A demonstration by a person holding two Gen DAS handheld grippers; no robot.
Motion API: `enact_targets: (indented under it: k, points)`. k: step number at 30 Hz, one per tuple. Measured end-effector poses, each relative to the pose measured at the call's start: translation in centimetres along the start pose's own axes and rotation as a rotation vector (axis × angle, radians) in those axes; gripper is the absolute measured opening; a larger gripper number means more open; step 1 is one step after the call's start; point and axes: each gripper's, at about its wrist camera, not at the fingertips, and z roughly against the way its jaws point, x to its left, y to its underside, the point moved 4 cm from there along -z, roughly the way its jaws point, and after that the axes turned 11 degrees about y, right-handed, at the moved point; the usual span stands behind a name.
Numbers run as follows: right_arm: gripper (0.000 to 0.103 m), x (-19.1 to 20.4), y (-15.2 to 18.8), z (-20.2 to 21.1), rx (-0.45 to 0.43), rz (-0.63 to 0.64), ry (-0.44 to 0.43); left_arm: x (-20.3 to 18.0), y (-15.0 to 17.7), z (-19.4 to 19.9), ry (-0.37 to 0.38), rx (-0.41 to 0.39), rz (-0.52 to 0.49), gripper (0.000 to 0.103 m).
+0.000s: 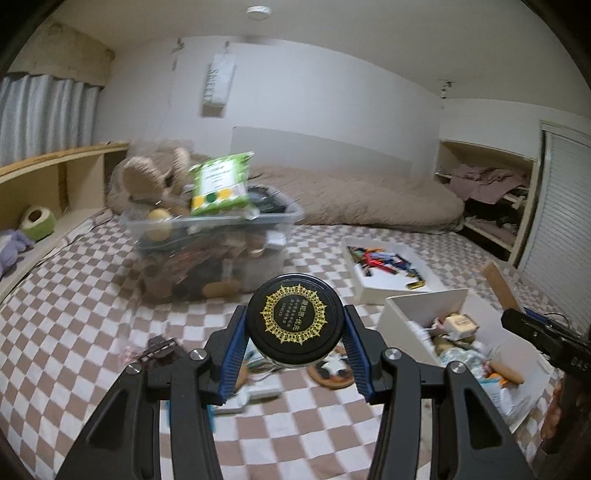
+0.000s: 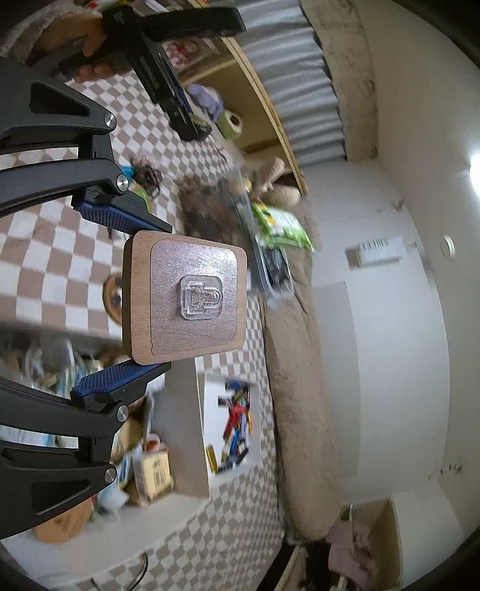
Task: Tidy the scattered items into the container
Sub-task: 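Carry the black tin and wooden plate over the white cardboard box with both tools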
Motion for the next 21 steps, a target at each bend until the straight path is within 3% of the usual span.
enact_targets:
  k: [10,21]
  points:
    - [0.065,-7.5,-1.2,2.4,-0.047,-0.148,0.082,-7.5,-0.8,-3.2,0.132,0.023,-0.064,0.05]
    - [0.065,-13.5,0.2,1.3,0.02,-0.26,0.157,-14.3,-0.1,-7.0,0.257,0.088,-0.102,0.05]
